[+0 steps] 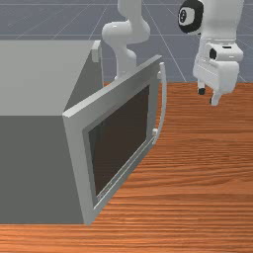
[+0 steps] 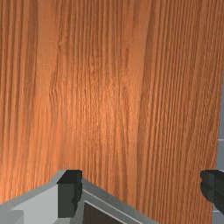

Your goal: Close the microwave

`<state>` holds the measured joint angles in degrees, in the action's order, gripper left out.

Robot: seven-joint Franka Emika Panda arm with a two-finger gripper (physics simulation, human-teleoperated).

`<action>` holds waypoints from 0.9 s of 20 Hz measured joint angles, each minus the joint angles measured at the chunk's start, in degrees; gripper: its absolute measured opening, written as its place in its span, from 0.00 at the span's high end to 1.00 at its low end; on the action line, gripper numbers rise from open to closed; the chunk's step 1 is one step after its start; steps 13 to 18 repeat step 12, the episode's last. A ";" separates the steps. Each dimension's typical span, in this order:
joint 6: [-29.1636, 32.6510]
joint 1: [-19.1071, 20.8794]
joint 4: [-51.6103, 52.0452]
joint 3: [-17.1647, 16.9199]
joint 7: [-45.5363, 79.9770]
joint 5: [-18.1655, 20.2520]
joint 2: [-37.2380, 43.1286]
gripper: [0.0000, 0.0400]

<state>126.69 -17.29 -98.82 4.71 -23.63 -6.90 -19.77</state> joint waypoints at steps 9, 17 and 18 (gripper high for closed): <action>9.05 5.41 -15.03 -7.97 -13.56 -13.20 7.19 0.00; 13.09 11.27 -16.07 -9.10 -27.91 -4.63 8.33 0.00; 13.09 11.27 -16.07 -9.10 -27.91 -4.63 8.33 0.00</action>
